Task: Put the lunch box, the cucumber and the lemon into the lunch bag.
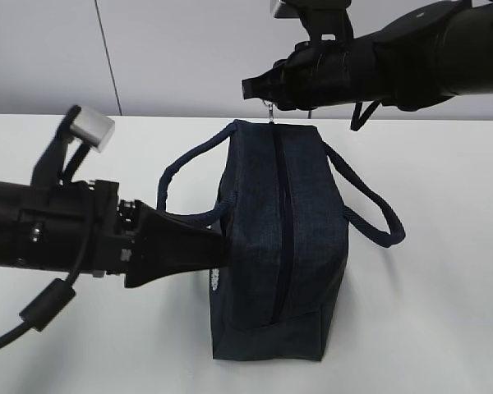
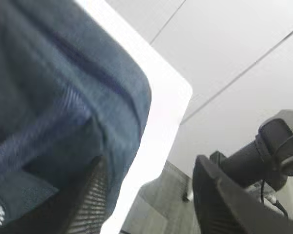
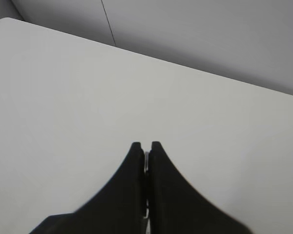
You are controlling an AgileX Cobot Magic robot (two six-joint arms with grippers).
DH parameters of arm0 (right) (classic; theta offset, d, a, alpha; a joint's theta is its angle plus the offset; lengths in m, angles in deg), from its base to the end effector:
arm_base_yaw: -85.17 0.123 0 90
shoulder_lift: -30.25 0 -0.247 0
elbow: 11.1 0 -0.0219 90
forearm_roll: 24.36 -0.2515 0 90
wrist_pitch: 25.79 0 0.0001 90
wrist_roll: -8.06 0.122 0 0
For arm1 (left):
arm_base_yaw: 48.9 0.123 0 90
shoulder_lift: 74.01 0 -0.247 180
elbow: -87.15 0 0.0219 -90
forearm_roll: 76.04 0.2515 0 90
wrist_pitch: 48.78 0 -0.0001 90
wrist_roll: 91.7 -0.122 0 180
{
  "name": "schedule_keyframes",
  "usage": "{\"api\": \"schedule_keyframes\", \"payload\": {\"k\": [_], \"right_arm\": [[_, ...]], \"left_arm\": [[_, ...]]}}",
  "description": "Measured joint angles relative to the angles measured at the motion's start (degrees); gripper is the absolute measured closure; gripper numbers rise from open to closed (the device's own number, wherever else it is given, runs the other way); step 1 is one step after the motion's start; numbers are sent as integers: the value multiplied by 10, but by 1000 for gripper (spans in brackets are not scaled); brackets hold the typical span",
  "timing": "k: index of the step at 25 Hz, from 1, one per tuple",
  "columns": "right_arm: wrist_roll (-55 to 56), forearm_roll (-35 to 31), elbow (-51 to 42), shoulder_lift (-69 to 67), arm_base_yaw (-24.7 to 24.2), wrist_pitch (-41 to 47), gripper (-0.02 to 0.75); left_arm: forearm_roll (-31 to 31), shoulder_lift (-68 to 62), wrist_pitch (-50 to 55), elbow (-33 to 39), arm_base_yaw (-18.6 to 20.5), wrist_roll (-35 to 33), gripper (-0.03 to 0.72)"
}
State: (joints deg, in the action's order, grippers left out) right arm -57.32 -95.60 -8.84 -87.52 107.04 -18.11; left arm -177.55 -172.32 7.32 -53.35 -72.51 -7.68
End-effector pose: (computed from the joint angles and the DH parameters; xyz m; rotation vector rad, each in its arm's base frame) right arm 0.4196 0.1851 0.1962 -0.3713 2.0493 0.4264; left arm 0.2181 -0.2037 0.1590 0.7702 2.0169 -1.3861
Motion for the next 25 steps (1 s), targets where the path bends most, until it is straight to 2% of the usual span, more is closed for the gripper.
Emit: {"api": "schedule_keyframes", "payload": {"k": [5,9,14,20,25], "right_arm": [[-2,0,0,0,0,2,738],[-2,1,0,0,0,2,738],[-2,1,0,0,0,4,738],[-2,1,0,0,0,13,738],[-2,1,0,0,0,16,738]], "left_arm": [[20,76,-23,1,10,31,319],[67,116,-35,2,10,84,324],[109,146,-102,-6,10,141,326],[265,147,-172,-99,10,295,326],[412,110,-153,-216,10,454,326]]}}
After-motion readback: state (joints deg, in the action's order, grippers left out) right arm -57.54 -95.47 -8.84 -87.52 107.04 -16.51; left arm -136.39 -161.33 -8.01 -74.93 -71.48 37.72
